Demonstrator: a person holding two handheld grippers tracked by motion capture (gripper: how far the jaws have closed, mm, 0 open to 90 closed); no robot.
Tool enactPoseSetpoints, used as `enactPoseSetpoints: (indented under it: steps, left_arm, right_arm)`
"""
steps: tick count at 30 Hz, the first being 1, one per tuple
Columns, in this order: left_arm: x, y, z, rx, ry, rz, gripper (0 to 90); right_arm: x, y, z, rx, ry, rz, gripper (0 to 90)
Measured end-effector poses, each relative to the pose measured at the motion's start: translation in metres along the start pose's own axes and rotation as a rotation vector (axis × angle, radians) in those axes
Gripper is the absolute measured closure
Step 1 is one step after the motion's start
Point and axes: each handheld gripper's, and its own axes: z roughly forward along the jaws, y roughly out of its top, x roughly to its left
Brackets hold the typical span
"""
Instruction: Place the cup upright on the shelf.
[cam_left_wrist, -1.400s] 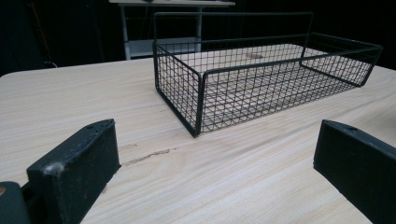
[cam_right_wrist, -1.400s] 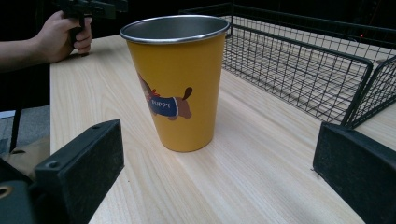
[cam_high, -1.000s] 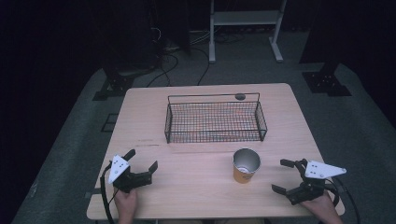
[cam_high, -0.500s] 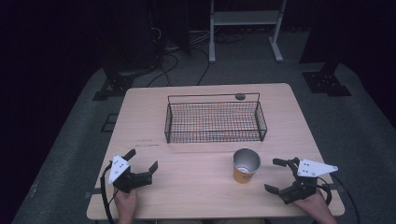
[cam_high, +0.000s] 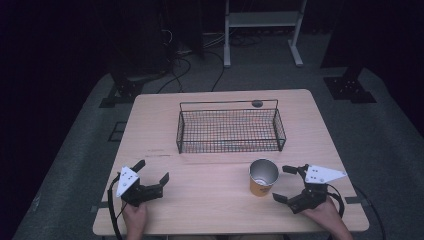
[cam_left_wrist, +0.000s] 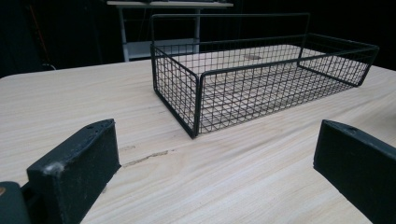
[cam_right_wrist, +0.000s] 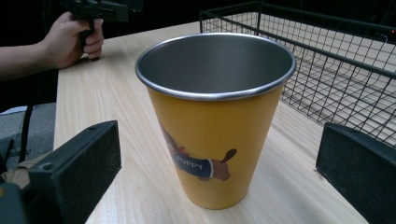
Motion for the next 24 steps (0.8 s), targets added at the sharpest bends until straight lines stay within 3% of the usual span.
enactPoseSetpoints:
  steps: [24]
  left_arm:
    - [0.000,0.000,0.000,-0.005,-0.005,-0.003,0.0]
  right_arm:
    - [-0.002,0.014,0.034,0.022,0.014,0.015,0.0]
